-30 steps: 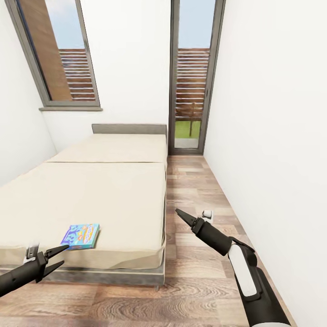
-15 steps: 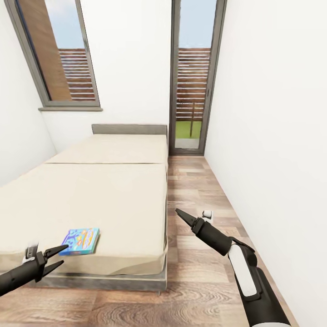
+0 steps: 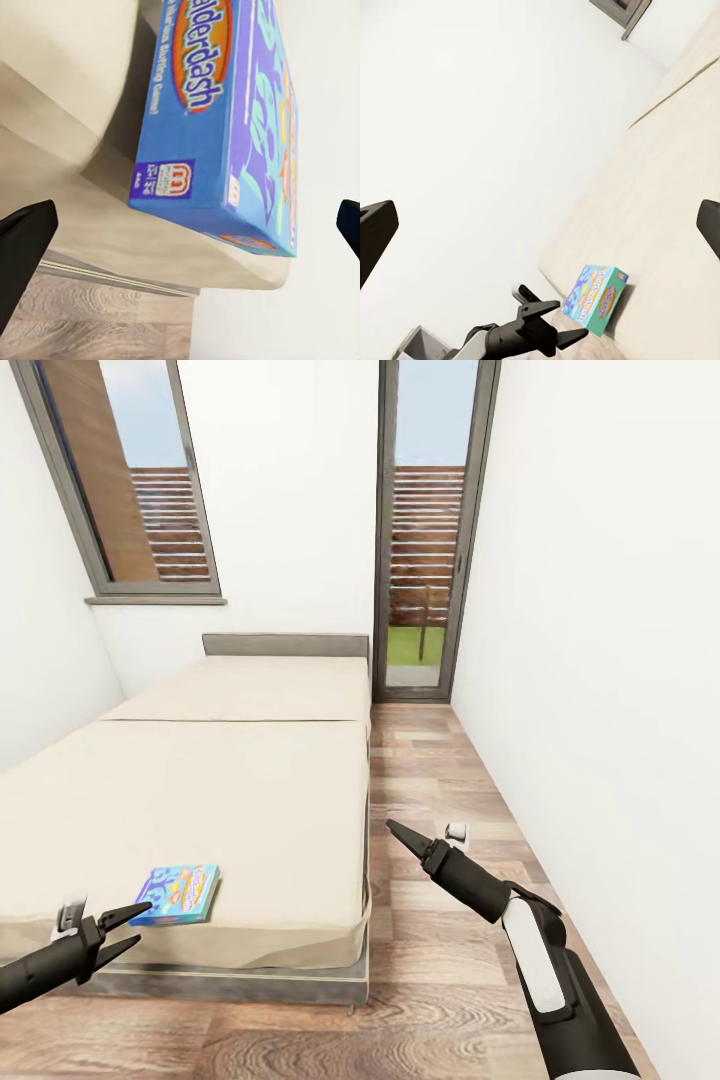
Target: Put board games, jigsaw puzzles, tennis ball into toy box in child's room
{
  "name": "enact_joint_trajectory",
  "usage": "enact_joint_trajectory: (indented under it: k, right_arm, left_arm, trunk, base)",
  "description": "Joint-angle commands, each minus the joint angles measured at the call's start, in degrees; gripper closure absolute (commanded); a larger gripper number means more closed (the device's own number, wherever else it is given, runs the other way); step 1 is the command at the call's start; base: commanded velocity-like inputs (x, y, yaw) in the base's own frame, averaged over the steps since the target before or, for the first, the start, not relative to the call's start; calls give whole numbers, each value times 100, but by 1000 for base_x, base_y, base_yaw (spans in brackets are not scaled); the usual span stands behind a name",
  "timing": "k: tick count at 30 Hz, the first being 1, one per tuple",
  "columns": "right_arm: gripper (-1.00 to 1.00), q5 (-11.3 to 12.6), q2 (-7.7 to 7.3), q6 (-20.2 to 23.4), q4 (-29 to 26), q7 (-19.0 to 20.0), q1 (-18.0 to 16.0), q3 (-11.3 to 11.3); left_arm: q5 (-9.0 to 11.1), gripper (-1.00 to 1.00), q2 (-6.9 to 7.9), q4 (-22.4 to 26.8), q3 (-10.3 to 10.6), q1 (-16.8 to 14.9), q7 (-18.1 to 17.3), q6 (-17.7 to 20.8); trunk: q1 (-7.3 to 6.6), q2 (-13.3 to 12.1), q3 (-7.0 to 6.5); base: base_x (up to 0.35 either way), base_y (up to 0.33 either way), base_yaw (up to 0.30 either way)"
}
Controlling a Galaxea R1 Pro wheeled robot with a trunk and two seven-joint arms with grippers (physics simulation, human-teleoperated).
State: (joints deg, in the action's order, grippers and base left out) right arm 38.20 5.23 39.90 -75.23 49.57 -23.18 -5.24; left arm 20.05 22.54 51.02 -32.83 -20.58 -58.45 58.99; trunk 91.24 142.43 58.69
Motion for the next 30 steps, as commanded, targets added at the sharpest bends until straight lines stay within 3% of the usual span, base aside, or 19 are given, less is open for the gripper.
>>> enact_joint_trajectory:
  k: [1,30]
  right_arm:
    - [-100,14,5,36,0,9,-3,-12]
    - [-100,12,5,36,0,8,-4,-12]
  left_arm:
    - [149,-100,-9,-4,-6,-7,-33,-11]
    - [149,-100,-13,-4,-5,-7,-33,-11]
  trunk:
    - [0,1,4]
    - [0,1,4]
  base:
    - [1,0,0]
    - [0,0,0]
